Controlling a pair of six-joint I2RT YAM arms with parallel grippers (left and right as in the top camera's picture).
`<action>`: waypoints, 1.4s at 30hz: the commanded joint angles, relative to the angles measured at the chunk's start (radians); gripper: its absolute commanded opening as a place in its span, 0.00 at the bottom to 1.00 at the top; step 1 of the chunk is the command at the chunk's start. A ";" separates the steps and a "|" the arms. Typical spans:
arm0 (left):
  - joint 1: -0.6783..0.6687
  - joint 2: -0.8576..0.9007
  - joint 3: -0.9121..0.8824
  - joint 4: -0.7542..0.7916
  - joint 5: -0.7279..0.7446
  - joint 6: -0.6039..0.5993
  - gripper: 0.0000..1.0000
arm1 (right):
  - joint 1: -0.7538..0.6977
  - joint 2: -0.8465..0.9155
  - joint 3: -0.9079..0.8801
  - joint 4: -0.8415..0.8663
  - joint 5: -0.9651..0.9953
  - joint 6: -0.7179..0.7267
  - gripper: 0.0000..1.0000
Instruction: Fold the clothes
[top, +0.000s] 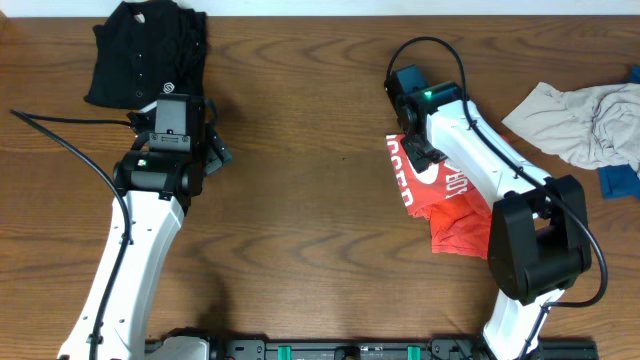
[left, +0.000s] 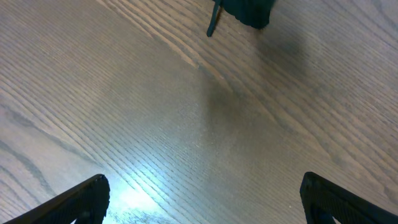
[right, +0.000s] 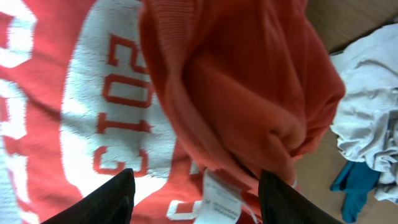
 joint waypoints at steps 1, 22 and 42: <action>0.003 0.004 -0.017 -0.001 0.002 0.013 0.98 | -0.023 0.011 0.006 0.003 0.049 -0.014 0.61; 0.003 0.004 -0.017 0.000 0.002 0.014 0.98 | -0.067 0.012 -0.023 0.052 -0.005 -0.022 0.40; 0.003 0.008 -0.017 0.003 0.002 0.013 0.98 | 0.100 -0.003 0.000 -0.013 0.146 0.031 0.37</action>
